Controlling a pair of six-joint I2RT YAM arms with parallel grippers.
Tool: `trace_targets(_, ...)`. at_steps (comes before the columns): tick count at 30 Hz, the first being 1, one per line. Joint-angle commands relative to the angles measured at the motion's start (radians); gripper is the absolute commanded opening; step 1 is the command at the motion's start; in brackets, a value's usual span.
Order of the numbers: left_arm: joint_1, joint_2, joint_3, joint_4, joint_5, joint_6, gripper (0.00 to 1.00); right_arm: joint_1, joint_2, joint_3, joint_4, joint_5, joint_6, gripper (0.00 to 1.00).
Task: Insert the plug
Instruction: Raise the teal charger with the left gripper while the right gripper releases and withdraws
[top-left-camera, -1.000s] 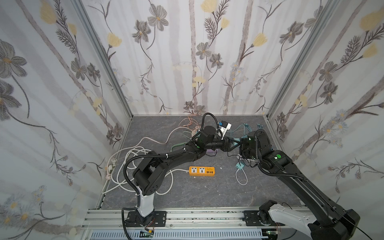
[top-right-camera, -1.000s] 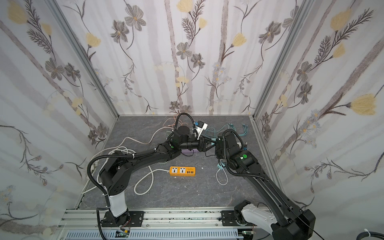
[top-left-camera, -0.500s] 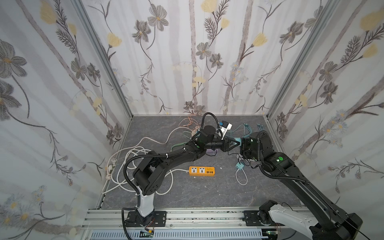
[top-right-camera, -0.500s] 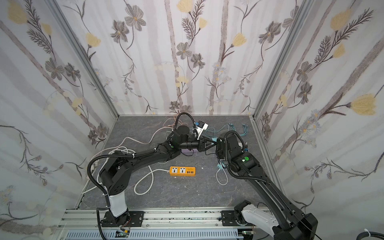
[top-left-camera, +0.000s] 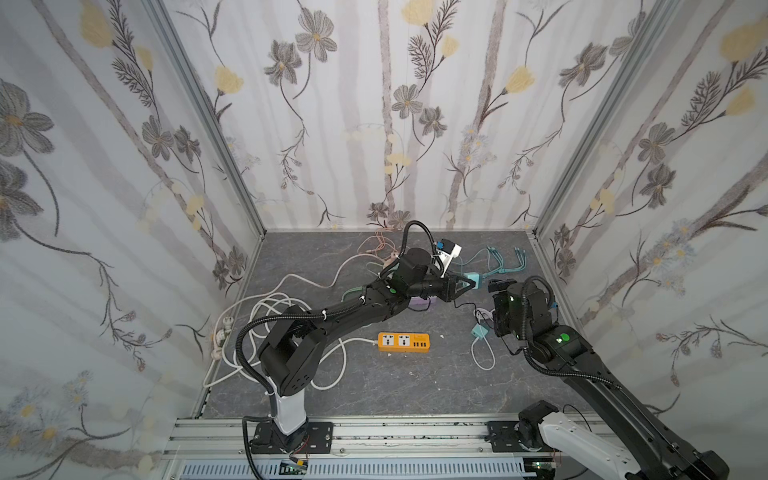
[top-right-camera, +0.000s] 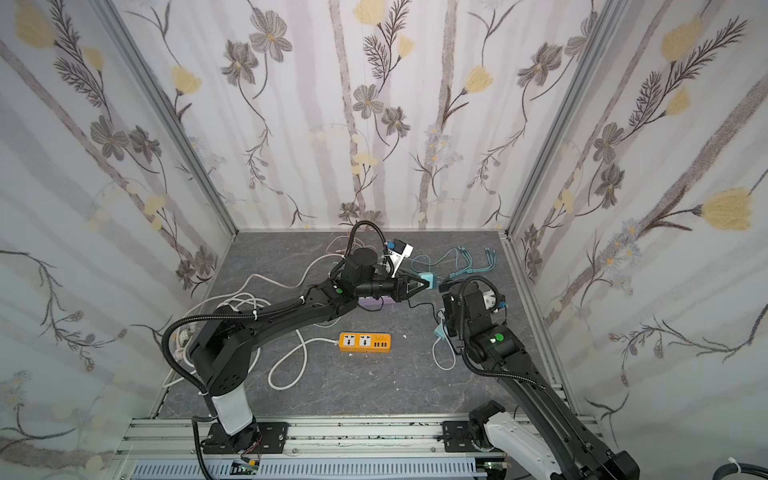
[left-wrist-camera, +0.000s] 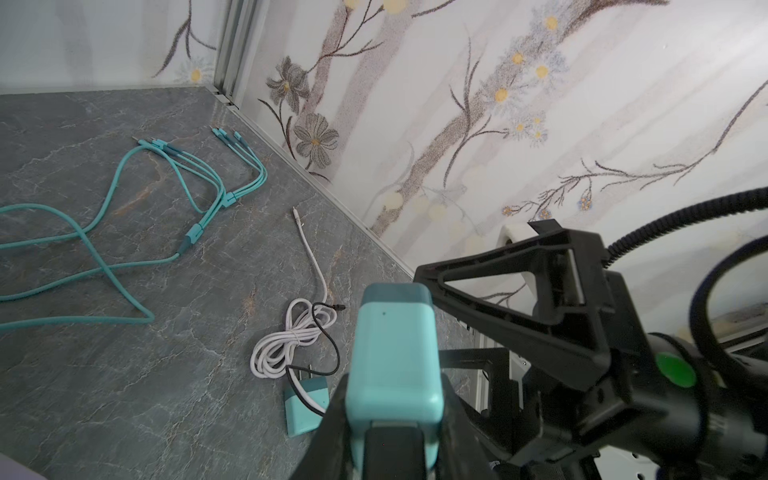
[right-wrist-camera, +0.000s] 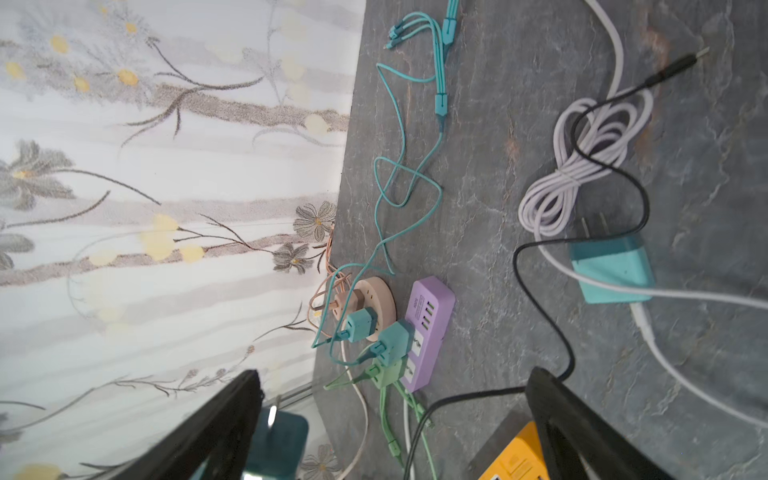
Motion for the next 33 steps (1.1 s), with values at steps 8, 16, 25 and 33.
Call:
trace_targets(8,-0.001,-0.041,-0.026,-0.003,0.005,-0.002,0.00,-0.082,-0.124,-0.321,0.206,-0.172,0.098,0.99)
trace_targets(16,-0.001,-0.046,-0.015,-0.001,0.025,-0.022,0.00,-0.081,-0.064,-0.365,0.287,-0.247,0.285,0.99)
trace_targets(25,0.000,-0.046,-0.005,0.001,0.038,-0.033,0.00,-0.068,0.116,-0.347,0.487,-0.323,0.463,0.99)
trace_targets(33,0.000,-0.095,-0.024,0.022,0.060,-0.052,0.00,-0.058,0.273,-0.326,0.655,-0.301,0.474,0.88)
